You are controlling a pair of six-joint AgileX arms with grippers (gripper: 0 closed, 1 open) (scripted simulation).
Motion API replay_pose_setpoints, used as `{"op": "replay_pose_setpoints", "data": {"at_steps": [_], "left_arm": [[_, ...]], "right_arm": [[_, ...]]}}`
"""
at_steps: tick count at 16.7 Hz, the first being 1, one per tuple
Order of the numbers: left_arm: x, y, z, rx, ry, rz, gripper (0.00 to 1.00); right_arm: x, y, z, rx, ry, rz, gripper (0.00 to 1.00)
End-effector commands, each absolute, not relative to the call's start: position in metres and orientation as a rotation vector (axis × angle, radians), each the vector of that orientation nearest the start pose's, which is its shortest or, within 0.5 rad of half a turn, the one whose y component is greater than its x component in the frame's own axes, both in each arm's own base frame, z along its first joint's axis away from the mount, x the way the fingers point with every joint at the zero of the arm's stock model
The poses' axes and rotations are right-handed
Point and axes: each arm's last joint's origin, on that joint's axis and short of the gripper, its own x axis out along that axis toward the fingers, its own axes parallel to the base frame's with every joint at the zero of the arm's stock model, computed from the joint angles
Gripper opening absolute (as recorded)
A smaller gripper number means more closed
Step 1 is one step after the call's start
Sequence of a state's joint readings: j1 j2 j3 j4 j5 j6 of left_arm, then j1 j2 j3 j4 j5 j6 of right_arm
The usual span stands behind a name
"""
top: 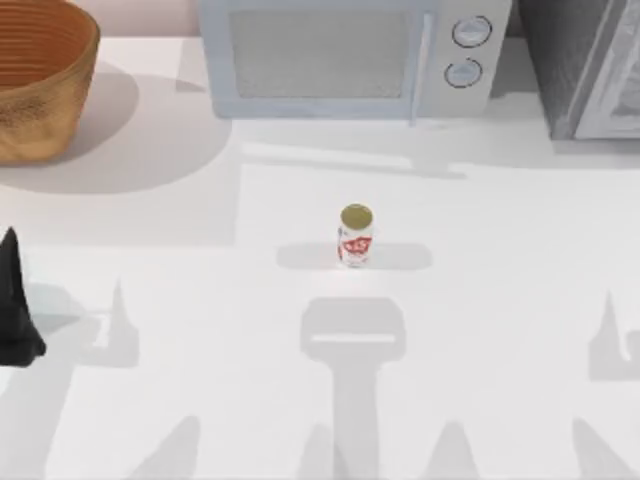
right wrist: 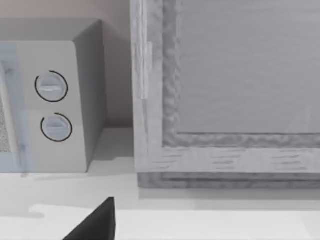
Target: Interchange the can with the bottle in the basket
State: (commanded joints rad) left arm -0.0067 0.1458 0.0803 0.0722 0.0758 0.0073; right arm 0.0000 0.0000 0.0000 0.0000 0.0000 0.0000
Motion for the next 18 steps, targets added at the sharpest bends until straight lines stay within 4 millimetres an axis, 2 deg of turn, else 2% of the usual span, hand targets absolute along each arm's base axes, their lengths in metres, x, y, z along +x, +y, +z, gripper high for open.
{"op": "replay_pose_setpoints", "data": {"at_steps": [4,11,18], "left_arm": [[0.106,-0.001,0.161,0.0,-0.001,-0.005,1.0],[0.106,-0.001,0.159,0.001,0.008,-0.002,1.0],[0.124,0.005,0.149,0.016,0.104,0.007,1.0]], "right_arm": [[0.106,-0.001,0.16,0.0,0.0,0.0,1.0],[0.106,-0.001,0.16,0.0,0.0,0.0,1.0],[0.106,-0.001,0.16,0.0,0.0,0.0,1.0]]}}
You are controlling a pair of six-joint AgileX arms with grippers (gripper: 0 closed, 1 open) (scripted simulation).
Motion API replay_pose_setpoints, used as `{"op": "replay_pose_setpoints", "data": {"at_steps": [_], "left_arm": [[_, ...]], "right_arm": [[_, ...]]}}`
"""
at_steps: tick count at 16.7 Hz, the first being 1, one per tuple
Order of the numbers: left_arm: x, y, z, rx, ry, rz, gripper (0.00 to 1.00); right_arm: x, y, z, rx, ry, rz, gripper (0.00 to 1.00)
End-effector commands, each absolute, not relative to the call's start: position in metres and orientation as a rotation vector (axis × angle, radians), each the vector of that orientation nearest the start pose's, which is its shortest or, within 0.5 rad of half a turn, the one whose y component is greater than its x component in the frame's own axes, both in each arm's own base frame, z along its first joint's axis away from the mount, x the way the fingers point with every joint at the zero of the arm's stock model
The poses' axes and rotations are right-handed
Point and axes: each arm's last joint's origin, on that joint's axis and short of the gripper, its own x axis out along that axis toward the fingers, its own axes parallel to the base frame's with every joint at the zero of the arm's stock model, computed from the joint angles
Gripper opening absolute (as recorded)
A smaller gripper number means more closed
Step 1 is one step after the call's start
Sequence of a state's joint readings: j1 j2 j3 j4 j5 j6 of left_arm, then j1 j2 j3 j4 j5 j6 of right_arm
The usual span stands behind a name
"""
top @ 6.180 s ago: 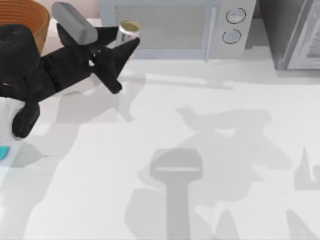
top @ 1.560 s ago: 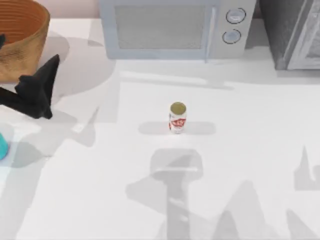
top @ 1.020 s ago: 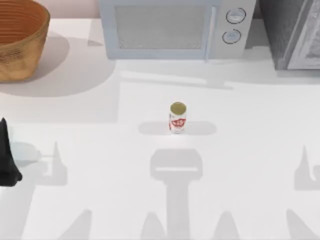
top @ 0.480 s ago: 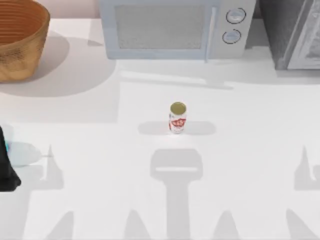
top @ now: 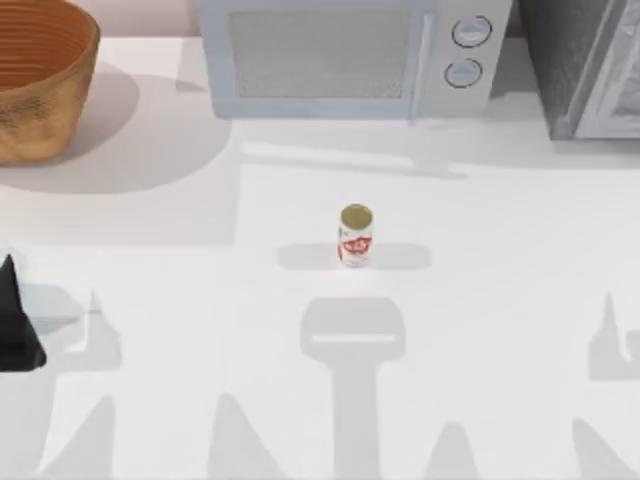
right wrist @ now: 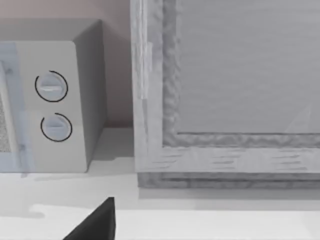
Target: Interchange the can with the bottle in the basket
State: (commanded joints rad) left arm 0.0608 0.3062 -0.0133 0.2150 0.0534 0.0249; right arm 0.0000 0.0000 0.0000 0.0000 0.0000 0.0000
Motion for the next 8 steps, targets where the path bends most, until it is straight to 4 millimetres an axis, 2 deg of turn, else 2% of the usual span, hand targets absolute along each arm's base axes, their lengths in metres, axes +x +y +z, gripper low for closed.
{"op": "replay_pose_setpoints", "data": {"at_steps": [8], "left_arm": [[0.155,0.02,0.136,0.03,0.17,-0.008,1.0]], "right_arm": [[0.106,-0.001,0.16,0.0,0.0,0.0,1.0]]}}
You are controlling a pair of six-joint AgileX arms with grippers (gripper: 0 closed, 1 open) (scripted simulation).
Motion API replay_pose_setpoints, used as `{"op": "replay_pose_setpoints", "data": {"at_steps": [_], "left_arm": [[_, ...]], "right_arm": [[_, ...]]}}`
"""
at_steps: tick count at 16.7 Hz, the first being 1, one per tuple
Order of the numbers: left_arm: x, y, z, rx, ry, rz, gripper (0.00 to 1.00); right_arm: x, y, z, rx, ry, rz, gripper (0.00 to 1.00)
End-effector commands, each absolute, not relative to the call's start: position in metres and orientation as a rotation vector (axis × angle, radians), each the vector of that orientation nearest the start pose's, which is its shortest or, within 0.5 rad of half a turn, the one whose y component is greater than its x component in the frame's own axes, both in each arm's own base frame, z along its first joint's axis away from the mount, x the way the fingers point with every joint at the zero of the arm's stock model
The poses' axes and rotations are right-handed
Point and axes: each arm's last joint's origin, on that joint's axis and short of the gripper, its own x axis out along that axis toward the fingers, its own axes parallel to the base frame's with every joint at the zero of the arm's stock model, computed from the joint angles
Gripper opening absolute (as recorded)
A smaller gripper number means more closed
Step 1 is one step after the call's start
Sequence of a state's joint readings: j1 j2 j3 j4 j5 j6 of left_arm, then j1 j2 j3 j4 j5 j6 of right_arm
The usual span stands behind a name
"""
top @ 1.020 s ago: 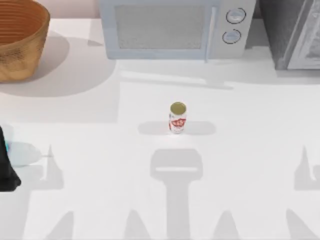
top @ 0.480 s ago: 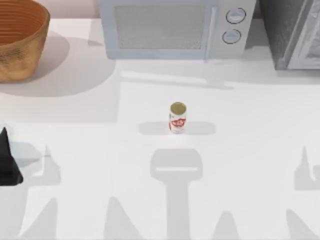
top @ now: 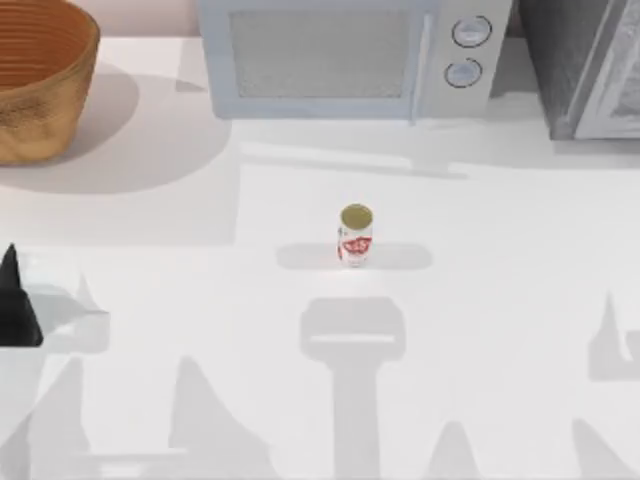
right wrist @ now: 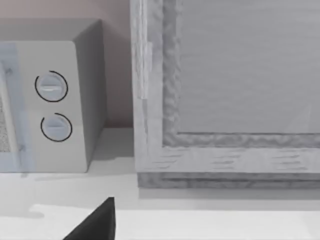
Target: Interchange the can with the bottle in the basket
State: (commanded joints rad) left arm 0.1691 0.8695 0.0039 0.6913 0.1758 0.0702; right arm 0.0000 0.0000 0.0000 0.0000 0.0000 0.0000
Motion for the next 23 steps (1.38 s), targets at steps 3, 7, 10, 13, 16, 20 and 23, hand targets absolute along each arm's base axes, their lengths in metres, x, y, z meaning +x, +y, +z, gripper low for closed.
{"op": "replay_pose_setpoints", "data": {"at_steps": [3,7,10,13,16,20,23], "left_arm": [[0.165,0.028,0.124,0.028,0.206,-0.011,1.0],[0.172,0.038,0.105,0.021,0.251,-0.014,1.0],[0.174,0.044,0.093,0.013,0.278,-0.016,1.0],[0.175,0.048,0.083,0.008,0.294,-0.018,1.0],[0.176,0.051,0.078,0.005,0.299,-0.019,1.0],[0.176,0.052,0.076,0.005,0.299,-0.02,1.0],[0.175,0.051,0.076,0.004,0.303,-0.022,1.0]], "right_arm": [[0.106,-0.001,0.16,0.0,0.0,0.0,1.0],[0.106,-0.001,0.16,0.0,0.0,0.0,1.0],[0.106,-0.001,0.16,0.0,0.0,0.0,1.0],[0.106,-0.001,0.16,0.0,0.0,0.0,1.0],[0.106,-0.001,0.16,0.0,0.0,0.0,1.0],[0.106,-0.001,0.16,0.0,0.0,0.0,1.0],[0.106,-0.001,0.16,0.0,0.0,0.0,1.0]]}}
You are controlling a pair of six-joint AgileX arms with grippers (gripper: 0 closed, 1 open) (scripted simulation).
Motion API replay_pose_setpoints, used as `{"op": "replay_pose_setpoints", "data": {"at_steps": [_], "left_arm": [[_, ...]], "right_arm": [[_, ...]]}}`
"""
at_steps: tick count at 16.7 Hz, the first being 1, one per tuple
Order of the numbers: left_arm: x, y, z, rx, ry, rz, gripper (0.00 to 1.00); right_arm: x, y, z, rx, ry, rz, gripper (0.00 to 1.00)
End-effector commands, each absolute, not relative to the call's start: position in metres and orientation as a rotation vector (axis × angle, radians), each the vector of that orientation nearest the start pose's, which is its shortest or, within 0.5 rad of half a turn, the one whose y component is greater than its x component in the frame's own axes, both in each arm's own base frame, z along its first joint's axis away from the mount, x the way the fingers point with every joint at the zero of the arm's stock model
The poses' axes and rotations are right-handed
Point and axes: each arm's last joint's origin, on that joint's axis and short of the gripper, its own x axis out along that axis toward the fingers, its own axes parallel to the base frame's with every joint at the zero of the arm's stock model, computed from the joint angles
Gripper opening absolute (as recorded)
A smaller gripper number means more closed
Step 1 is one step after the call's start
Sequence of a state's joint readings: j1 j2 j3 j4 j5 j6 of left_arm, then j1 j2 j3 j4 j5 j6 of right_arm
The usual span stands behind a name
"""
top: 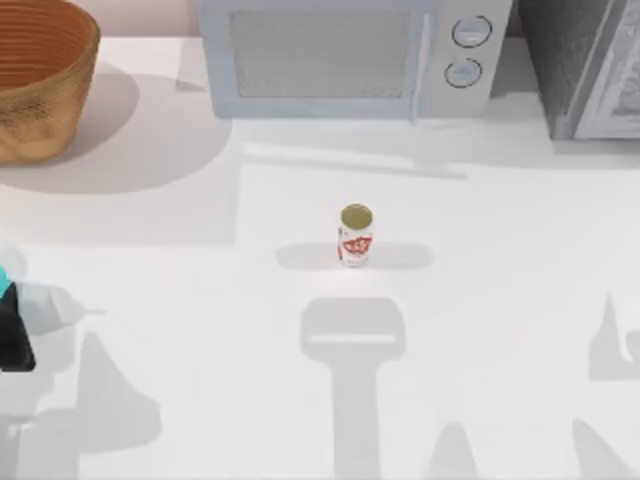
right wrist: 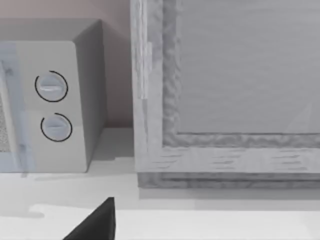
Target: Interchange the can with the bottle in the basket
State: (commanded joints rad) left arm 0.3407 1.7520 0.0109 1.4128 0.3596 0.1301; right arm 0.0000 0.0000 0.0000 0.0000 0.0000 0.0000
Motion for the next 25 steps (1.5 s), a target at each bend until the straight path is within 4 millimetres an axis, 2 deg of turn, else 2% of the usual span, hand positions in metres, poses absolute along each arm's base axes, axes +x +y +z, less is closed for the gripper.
{"op": "replay_pose_setpoints", "data": {"at_steps": [3,9,14,25], "left_arm": [[0.185,0.052,0.074,0.005,0.299,-0.02,1.0],[0.229,0.051,0.06,0.005,0.3,-0.02,1.0],[0.233,0.05,0.059,0.005,0.299,-0.02,1.0],[0.233,0.05,0.059,0.005,0.299,-0.02,0.17]], "right_arm": [[0.106,-0.001,0.16,0.0,0.0,0.0,1.0],[0.106,-0.001,0.16,0.0,0.0,0.0,1.0],[0.106,-0.001,0.16,0.0,0.0,0.0,1.0],[0.106,-0.001,0.16,0.0,0.0,0.0,1.0]]}}
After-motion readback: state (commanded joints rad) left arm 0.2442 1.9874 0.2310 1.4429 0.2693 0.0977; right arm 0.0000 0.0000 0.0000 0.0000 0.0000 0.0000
